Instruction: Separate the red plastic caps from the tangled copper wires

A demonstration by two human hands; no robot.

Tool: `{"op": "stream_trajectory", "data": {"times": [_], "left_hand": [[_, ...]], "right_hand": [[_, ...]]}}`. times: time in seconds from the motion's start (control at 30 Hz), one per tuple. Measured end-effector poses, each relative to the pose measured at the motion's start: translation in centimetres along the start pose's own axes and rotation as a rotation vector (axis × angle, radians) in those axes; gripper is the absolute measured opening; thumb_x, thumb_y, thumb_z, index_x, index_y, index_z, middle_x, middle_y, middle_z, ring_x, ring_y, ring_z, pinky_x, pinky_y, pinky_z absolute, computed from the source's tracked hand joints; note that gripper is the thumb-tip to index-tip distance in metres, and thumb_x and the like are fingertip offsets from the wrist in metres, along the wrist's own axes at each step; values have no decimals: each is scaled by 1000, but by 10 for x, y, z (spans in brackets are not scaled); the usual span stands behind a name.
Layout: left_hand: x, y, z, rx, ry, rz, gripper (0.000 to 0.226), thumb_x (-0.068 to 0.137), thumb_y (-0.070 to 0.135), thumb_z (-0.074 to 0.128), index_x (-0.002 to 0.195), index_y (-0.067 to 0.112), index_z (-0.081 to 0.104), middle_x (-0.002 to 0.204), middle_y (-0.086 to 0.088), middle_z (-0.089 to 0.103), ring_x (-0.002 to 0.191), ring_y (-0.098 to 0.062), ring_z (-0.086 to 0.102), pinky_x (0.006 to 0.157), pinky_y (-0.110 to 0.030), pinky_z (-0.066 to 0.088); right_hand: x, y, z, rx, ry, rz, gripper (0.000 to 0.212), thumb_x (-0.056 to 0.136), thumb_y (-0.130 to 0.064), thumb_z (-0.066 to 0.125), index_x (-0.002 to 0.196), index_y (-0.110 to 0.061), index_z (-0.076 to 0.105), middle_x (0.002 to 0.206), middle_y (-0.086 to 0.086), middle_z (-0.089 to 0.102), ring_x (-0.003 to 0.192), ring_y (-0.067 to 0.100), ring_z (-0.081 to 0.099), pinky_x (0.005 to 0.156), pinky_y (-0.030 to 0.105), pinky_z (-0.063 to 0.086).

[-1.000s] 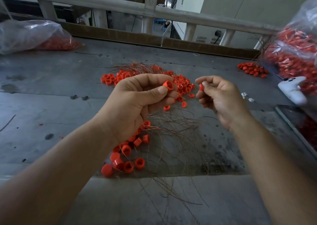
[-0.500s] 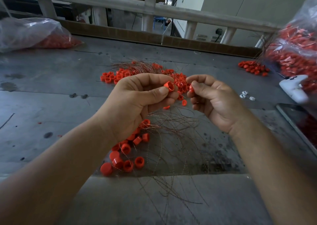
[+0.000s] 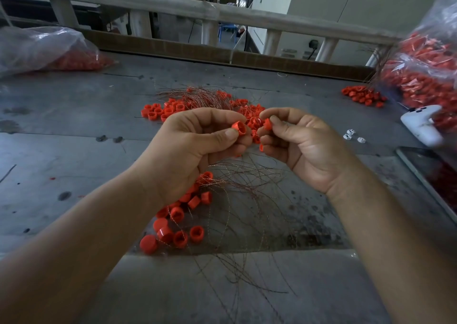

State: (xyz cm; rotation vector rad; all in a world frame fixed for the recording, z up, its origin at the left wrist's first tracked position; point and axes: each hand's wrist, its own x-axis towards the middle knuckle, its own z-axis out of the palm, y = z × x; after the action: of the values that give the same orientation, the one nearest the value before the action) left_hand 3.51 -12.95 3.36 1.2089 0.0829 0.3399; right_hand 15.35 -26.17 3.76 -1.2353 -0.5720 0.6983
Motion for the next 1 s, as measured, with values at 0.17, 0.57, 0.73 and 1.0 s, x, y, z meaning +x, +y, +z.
{"op": "stream_trajectory", "data": {"times": [0.17, 0.57, 0.73, 1.0], "left_hand": [[0, 0, -1, 51, 13, -4, 24, 63, 3, 58, 85, 5, 67, 72, -8, 71, 69, -13, 70, 60, -17, 54], [1, -3, -1, 154, 55, 47, 21, 60, 5, 62, 79, 10, 69, 73, -7, 72, 70, -15, 70, 62, -18, 54], [0, -4, 1, 238, 77, 67, 24, 59, 7, 62, 81, 10, 67, 73, -4, 73, 69, -14, 70, 62, -16, 53], [-2, -3, 4, 351, 80, 93, 19, 63, 7, 64, 79, 16, 68, 71, -2, 73, 66, -14, 70, 60, -14, 53]], "right_hand": [[-3, 0, 3, -21, -28, -24, 20, 65, -13, 61, 85, -7, 60, 63, 2, 66, 56, 8, 63, 50, 18, 51], [-12, 9, 20, -584, 15, -488, 18, 69, -14, 70, 83, -24, 64, 78, -7, 67, 72, 9, 65, 66, 20, 53], [-14, 9, 20, -699, 40, -532, 26, 70, -8, 73, 83, -28, 64, 81, -8, 67, 74, 9, 67, 68, 18, 53], [-14, 11, 19, -723, 60, -552, 28, 69, -7, 74, 91, -21, 65, 78, -11, 66, 69, 1, 65, 64, 13, 50]]}}
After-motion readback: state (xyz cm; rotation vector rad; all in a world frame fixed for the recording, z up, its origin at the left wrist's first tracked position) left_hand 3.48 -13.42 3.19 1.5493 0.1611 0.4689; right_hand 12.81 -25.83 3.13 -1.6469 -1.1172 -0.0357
